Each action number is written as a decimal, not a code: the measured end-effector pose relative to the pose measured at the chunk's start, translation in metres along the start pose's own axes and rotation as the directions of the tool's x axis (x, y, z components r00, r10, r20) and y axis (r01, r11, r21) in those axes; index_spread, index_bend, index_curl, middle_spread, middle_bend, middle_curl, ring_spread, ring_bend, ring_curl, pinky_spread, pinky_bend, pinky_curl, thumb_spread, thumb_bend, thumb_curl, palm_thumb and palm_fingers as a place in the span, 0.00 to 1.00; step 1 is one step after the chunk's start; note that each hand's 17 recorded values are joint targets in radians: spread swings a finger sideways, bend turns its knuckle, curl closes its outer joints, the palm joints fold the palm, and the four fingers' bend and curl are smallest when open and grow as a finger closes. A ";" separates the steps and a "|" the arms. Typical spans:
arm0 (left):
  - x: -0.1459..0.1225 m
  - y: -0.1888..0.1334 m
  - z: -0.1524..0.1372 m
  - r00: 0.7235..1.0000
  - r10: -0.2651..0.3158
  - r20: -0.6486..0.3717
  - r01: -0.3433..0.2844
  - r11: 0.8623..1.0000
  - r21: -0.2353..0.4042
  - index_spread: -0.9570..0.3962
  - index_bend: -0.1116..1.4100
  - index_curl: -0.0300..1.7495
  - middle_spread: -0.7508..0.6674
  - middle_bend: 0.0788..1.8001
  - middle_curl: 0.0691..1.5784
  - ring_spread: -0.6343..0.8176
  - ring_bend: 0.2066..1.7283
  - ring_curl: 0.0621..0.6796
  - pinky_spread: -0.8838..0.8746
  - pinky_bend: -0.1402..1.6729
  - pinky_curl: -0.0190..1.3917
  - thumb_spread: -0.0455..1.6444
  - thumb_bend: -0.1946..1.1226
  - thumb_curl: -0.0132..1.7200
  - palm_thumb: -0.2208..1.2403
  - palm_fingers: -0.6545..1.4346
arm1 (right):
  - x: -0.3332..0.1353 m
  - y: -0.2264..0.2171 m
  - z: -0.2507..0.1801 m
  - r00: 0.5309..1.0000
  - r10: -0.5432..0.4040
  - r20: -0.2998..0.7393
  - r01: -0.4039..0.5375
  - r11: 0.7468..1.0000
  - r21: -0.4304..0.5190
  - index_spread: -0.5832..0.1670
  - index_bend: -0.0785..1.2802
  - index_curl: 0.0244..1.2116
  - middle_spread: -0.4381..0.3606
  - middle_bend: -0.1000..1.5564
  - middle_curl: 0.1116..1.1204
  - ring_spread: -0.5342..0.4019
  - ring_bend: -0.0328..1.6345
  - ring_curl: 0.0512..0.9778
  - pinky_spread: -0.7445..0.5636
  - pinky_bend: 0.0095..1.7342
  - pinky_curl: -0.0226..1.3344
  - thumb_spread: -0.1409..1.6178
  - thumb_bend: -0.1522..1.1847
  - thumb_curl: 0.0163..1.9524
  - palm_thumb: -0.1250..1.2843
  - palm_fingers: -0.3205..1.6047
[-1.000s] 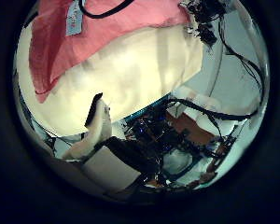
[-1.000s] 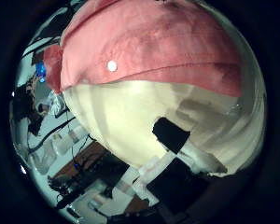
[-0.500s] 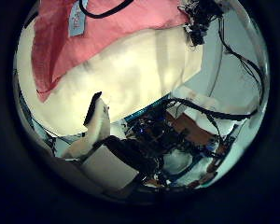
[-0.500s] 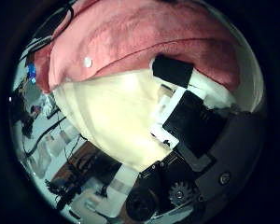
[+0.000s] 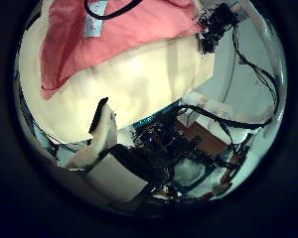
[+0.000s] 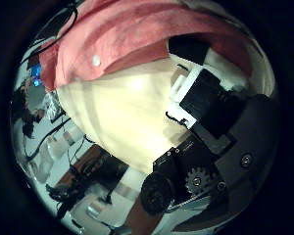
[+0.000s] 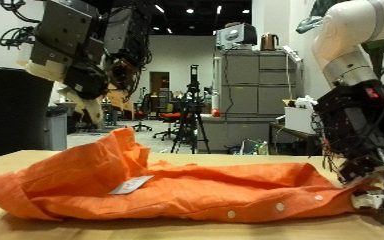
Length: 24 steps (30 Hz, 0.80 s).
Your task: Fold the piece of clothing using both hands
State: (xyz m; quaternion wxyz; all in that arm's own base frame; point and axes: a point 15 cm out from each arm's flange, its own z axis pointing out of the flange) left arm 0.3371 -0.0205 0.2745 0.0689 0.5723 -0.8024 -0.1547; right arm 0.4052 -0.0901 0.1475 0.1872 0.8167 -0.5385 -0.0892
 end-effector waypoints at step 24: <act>-0.047 0.056 0.043 0.996 -0.073 -0.042 0.070 0.995 -0.066 0.87 0.17 0.14 0.80 0.08 0.17 0.83 0.19 0.25 0.78 0.30 0.23 0.70 0.13 0.21 0.57 0.31 | -0.023 0.079 -0.121 0.994 -0.040 -0.102 0.063 0.971 0.230 0.43 0.83 0.70 0.40 0.87 0.67 0.33 0.82 0.74 0.36 0.70 0.61 0.70 0.18 0.40 0.92 0.72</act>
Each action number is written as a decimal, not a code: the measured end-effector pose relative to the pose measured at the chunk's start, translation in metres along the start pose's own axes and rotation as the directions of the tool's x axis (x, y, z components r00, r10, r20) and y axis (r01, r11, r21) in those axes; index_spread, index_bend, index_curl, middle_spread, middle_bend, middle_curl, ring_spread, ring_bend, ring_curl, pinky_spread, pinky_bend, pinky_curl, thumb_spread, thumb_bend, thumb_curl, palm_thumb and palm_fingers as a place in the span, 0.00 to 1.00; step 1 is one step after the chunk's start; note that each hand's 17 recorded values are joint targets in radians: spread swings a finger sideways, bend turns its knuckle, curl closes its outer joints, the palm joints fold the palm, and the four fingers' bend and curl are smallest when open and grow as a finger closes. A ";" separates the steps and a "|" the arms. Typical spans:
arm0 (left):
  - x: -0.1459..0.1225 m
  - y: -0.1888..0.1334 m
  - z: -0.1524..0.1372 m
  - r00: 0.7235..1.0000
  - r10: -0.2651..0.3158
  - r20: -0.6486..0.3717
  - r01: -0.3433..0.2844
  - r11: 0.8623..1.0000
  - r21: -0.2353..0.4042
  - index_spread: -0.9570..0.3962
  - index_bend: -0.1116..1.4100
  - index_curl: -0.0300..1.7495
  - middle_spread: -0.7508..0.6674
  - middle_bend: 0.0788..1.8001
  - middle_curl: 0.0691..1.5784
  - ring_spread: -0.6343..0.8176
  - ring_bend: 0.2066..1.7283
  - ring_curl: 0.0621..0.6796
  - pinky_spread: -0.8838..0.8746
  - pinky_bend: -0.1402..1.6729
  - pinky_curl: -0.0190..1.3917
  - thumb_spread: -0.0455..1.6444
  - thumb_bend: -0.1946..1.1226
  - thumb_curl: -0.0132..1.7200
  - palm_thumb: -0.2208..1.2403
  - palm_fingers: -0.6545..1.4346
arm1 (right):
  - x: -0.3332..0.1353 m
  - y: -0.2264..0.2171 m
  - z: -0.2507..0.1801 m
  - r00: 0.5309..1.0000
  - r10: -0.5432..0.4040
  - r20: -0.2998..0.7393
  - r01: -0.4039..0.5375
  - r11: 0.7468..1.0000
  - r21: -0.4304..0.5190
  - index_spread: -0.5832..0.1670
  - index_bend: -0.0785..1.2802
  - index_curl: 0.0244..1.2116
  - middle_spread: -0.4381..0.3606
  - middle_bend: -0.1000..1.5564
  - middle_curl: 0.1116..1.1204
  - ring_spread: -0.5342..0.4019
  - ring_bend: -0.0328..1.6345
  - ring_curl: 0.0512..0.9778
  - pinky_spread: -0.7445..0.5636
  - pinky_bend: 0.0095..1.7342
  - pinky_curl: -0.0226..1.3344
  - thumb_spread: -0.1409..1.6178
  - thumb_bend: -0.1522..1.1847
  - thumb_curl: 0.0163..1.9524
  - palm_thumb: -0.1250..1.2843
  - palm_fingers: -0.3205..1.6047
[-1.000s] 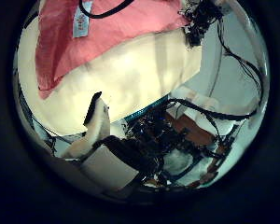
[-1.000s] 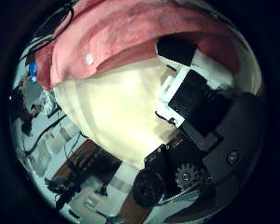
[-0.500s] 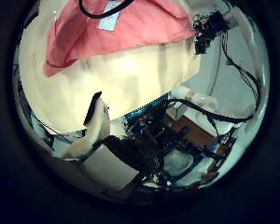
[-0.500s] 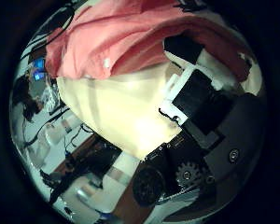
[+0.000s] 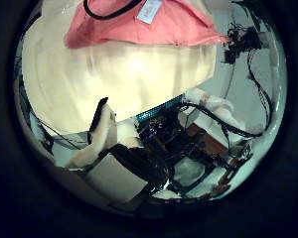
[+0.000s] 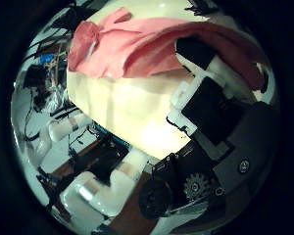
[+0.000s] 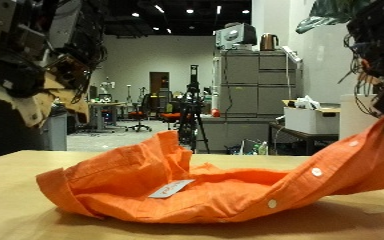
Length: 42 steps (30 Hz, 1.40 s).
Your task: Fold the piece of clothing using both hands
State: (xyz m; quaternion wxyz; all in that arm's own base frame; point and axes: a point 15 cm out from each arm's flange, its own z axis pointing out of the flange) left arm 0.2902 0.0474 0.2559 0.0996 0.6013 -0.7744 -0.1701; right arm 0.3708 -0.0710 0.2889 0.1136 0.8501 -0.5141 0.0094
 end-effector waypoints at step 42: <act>-0.017 -0.024 0.087 0.978 -0.090 -0.191 0.095 0.995 0.017 0.88 0.17 0.16 0.72 0.09 0.19 0.79 0.21 0.26 0.76 0.31 0.24 0.71 0.14 0.21 0.58 0.33 | -0.327 -0.288 -0.097 0.805 -0.540 -0.246 0.587 0.665 0.462 0.41 0.74 0.73 0.38 0.81 0.65 0.32 0.79 0.74 0.29 0.60 0.66 0.78 0.08 0.45 0.70 0.68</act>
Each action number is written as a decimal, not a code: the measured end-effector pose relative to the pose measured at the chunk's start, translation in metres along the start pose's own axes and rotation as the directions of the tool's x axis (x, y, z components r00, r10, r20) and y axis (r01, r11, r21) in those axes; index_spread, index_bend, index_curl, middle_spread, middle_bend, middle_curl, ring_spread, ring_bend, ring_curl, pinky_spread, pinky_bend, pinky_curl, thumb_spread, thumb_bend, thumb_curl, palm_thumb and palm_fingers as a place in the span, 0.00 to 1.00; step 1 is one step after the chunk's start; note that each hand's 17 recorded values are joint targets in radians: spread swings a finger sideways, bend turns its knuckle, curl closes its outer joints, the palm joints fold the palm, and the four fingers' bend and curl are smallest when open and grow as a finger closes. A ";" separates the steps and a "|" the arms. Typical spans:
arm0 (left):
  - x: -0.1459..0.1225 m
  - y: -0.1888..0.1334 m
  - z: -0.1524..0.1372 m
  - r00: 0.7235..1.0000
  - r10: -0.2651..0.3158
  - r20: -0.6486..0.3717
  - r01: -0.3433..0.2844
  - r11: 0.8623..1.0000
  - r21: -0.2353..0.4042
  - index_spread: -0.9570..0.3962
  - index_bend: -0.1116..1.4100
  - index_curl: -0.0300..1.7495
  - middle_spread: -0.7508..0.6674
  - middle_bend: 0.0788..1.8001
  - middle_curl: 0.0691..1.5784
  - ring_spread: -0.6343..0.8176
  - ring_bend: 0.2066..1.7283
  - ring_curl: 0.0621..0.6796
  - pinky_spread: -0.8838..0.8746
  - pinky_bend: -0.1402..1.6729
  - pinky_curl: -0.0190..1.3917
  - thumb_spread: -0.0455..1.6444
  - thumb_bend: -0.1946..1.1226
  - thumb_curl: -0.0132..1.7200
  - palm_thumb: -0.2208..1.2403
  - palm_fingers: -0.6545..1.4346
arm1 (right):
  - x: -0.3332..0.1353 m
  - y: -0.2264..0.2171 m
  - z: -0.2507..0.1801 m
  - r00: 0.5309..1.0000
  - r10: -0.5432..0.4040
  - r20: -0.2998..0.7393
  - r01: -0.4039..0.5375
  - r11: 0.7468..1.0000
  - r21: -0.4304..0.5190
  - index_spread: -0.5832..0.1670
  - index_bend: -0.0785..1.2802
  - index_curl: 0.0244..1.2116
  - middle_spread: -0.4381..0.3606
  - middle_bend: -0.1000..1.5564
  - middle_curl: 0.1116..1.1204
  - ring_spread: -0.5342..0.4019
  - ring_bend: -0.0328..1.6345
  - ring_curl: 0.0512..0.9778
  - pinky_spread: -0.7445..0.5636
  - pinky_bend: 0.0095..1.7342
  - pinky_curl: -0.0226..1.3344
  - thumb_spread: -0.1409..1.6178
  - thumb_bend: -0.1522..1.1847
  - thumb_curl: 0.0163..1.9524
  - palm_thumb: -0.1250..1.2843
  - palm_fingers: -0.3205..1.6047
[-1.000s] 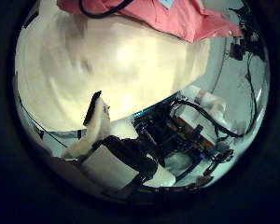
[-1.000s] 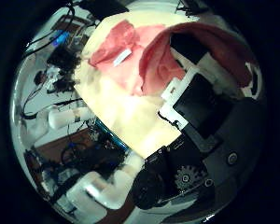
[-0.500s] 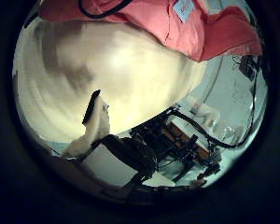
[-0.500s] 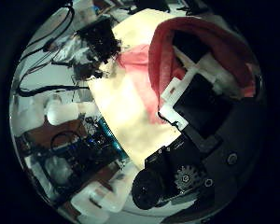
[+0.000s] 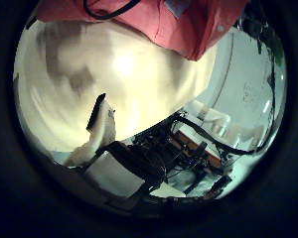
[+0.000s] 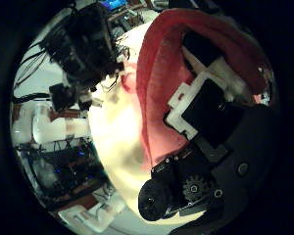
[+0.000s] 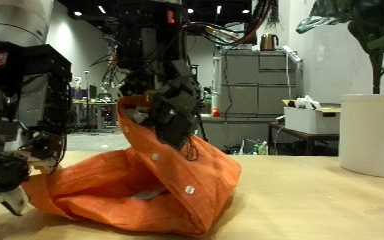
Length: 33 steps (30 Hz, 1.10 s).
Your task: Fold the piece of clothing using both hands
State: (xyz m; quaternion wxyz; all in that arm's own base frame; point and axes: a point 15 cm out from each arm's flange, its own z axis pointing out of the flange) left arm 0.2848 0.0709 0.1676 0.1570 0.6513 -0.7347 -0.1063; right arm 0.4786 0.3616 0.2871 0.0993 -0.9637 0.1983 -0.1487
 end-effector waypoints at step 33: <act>0.020 0.089 -0.092 0.997 -0.067 -0.031 0.071 0.984 0.163 0.87 0.17 0.16 0.71 0.10 0.19 0.77 0.22 0.25 0.76 0.30 0.23 0.70 0.13 0.21 0.57 0.34 | 0.018 0.050 -0.191 0.974 0.158 0.163 -0.176 0.979 0.103 0.29 0.18 0.24 0.52 0.21 0.23 0.66 0.27 0.25 0.75 0.25 0.33 0.72 0.10 0.27 0.62 0.15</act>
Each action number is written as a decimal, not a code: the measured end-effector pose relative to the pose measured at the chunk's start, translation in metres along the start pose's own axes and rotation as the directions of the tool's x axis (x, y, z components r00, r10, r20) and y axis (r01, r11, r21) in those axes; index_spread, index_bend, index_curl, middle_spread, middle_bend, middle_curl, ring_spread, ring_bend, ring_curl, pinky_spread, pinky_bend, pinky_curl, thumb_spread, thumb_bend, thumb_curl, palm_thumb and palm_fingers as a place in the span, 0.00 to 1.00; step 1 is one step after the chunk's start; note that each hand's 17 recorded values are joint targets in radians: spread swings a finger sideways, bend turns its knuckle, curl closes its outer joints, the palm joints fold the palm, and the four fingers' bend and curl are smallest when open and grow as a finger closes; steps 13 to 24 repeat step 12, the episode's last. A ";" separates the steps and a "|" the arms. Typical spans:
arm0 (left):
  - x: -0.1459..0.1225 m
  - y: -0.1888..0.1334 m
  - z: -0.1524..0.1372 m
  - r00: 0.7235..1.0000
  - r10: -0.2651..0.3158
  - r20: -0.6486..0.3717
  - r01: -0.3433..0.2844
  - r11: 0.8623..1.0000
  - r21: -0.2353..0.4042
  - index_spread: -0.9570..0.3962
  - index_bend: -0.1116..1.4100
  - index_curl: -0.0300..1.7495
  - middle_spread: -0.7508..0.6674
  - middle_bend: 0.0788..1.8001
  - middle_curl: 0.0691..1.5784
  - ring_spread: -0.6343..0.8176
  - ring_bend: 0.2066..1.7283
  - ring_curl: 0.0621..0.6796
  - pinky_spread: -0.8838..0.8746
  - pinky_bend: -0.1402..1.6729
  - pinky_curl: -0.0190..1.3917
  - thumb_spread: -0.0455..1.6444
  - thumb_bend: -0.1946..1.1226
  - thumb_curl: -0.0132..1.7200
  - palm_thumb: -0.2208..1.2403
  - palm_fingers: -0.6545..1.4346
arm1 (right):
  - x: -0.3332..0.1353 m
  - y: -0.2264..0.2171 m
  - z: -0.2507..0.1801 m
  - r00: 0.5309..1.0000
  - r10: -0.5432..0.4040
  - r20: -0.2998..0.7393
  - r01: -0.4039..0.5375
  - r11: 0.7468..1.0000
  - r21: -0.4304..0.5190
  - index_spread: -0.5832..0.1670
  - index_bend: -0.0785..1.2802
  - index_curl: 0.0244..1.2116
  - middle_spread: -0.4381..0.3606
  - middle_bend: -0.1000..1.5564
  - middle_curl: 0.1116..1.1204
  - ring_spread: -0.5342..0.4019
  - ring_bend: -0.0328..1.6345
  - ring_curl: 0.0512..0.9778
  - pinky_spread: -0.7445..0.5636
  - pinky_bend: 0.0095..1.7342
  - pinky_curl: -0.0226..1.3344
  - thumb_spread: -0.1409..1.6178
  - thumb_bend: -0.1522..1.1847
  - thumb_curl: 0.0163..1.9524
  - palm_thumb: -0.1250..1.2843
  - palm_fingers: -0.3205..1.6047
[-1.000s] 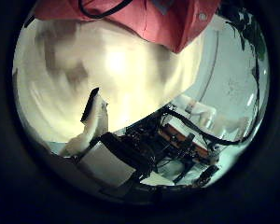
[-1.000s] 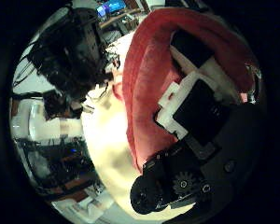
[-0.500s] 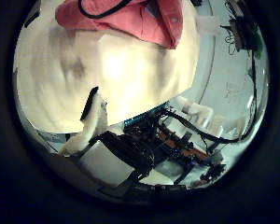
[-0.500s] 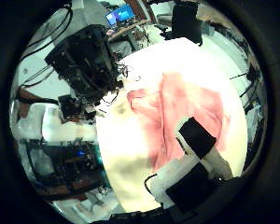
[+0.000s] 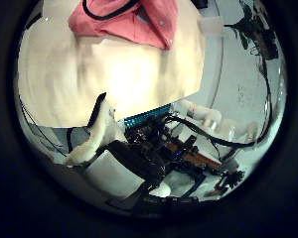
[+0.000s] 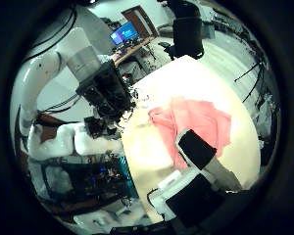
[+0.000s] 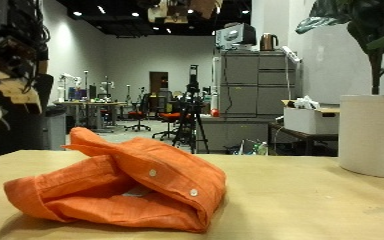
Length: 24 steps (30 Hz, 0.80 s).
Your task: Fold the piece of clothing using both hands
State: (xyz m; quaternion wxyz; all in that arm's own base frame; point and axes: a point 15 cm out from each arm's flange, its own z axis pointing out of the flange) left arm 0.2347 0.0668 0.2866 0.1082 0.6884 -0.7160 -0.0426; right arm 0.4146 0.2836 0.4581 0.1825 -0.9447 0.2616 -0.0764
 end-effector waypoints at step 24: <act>0.028 0.040 -0.033 1.000 -0.029 0.006 0.029 1.000 -0.003 0.86 0.17 0.16 0.71 0.10 0.19 0.77 0.23 0.25 0.75 0.31 0.23 0.69 0.13 0.21 0.56 0.34 | -0.017 0.105 0.021 0.994 0.096 0.051 -0.087 0.985 -0.150 0.29 0.18 0.22 0.58 0.18 0.21 0.74 0.20 0.21 0.77 0.20 0.28 0.72 0.09 0.22 0.57 0.17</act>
